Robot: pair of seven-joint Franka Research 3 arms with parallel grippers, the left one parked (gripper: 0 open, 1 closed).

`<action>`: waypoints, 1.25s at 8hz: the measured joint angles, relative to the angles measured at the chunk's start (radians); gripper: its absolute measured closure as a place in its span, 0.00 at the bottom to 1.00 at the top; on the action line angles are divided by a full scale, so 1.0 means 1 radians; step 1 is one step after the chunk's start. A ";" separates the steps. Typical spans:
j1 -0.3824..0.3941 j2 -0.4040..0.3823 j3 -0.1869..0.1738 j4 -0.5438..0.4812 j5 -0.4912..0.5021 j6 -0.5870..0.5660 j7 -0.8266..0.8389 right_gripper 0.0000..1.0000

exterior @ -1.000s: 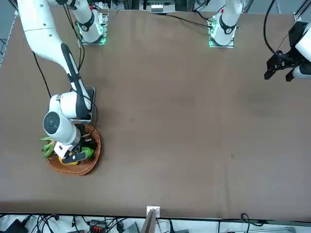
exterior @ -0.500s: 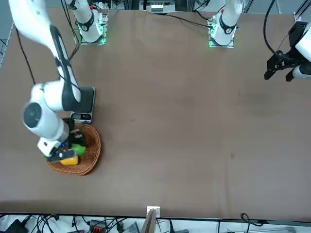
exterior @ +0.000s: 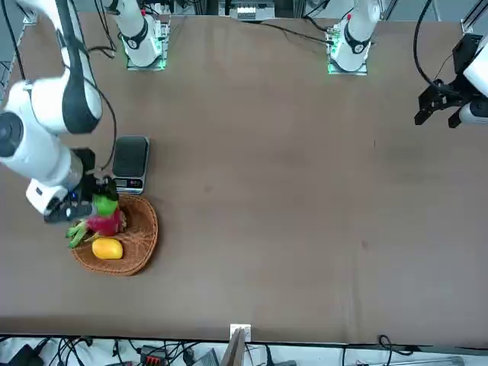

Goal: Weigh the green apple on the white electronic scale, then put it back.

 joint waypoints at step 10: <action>-0.119 -0.295 -0.017 -0.543 0.053 0.116 -0.181 0.32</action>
